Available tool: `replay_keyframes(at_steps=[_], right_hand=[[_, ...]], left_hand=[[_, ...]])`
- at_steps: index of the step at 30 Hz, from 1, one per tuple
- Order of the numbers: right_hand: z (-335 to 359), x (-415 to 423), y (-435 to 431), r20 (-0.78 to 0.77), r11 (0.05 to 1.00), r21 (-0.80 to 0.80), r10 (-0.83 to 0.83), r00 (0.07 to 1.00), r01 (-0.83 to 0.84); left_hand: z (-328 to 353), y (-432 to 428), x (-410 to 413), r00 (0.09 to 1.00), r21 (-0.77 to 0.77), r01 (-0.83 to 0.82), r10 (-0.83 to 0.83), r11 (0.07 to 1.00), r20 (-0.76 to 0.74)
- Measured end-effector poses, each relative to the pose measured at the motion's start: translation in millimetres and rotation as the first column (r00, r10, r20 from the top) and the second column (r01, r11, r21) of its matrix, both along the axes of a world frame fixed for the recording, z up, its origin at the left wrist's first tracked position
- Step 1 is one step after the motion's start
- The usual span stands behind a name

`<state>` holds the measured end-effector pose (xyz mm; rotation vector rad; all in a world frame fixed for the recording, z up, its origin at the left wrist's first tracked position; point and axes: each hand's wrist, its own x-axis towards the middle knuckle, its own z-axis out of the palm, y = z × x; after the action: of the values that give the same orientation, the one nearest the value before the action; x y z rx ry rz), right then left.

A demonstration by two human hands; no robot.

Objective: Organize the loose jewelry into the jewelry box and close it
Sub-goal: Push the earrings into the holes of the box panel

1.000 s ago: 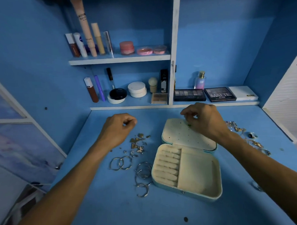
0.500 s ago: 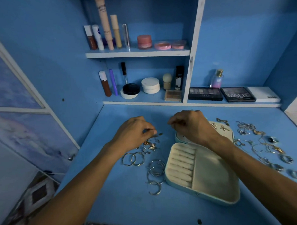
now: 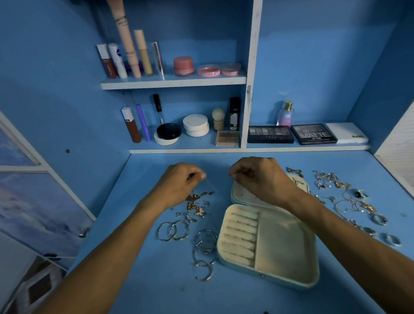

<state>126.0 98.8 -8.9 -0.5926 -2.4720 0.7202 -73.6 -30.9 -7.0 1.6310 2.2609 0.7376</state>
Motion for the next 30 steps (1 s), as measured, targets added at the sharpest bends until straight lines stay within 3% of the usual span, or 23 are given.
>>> replay_keyframes(at_steps=[2,5,9,17,24,30], right_hand=[[3.2,5.0,1.8,-0.015,0.995,-0.096,-0.029,0.999,0.027],[8.2,14.1,7.3,-0.063,0.964,-0.263,-0.047,0.997,0.029],[13.5,28.7,10.5,-0.168,0.902,-0.429,-0.03,0.985,-0.045],[14.2,59.0,10.1,-0.177,0.875,-0.485,-0.082,0.981,-0.014],[14.2,84.0,19.1,-0.018,0.954,-0.29,-0.084,0.996,0.075],[12.1,87.3,20.4,0.054,0.985,-0.121,-0.116,0.992,0.122]], left_hand=[[3.2,2.2,1.7,0.984,0.054,-0.042,0.032,0.998,0.176],[8.3,5.3,12.2,0.887,0.054,-0.061,0.029,0.997,0.46],[11.5,12.0,32.4,0.789,0.1,-0.024,-0.043,0.995,0.613],[11.2,32.9,75.5,0.792,0.226,0.075,-0.196,0.971,0.578],[8.7,42.3,83.7,0.794,0.176,0.153,-0.227,0.972,0.564],[-3.2,51.6,85.4,0.88,0.146,0.152,-0.201,0.978,0.43]])
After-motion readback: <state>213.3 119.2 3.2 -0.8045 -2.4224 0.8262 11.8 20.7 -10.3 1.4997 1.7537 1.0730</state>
